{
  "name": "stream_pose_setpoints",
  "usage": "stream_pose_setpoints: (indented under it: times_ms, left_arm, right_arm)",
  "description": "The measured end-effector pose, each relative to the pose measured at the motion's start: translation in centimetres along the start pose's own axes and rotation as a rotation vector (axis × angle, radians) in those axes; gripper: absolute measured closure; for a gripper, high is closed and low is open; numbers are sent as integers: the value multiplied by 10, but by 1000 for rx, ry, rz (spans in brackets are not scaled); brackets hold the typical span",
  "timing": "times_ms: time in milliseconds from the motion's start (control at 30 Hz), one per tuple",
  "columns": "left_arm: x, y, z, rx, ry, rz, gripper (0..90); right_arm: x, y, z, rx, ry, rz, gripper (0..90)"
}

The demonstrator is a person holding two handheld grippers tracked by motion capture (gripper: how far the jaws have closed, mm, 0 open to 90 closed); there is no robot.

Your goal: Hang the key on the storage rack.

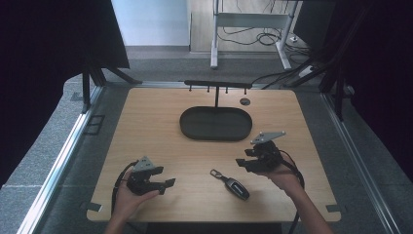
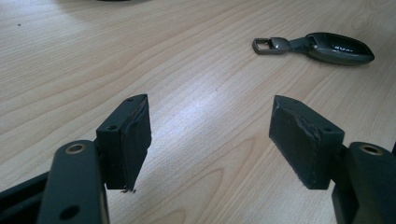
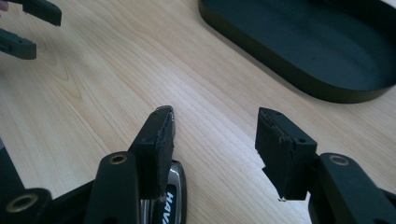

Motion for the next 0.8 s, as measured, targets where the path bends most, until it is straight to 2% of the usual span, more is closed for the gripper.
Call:
stream_pose_setpoints:
  times_ms: [367, 800]
  left_arm:
    - [0, -1, 0, -1, -5, 8, 302]
    - [0, -1, 0, 0, -5, 10, 302]
  right_arm:
    - [-9, -26, 13, -17, 29, 61, 487]
    - [-14, -43, 23, -64, 64, 119, 511]
Point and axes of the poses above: each handheld gripper's, and its own axes: y roughly backward along the jaws, x roughly out of its underside, z roughly to its left, the point moved 1 cm from there along -y, roughly forward along the jaws, and after that the axes turned 14 degrees about z, right-handed, at the moved point
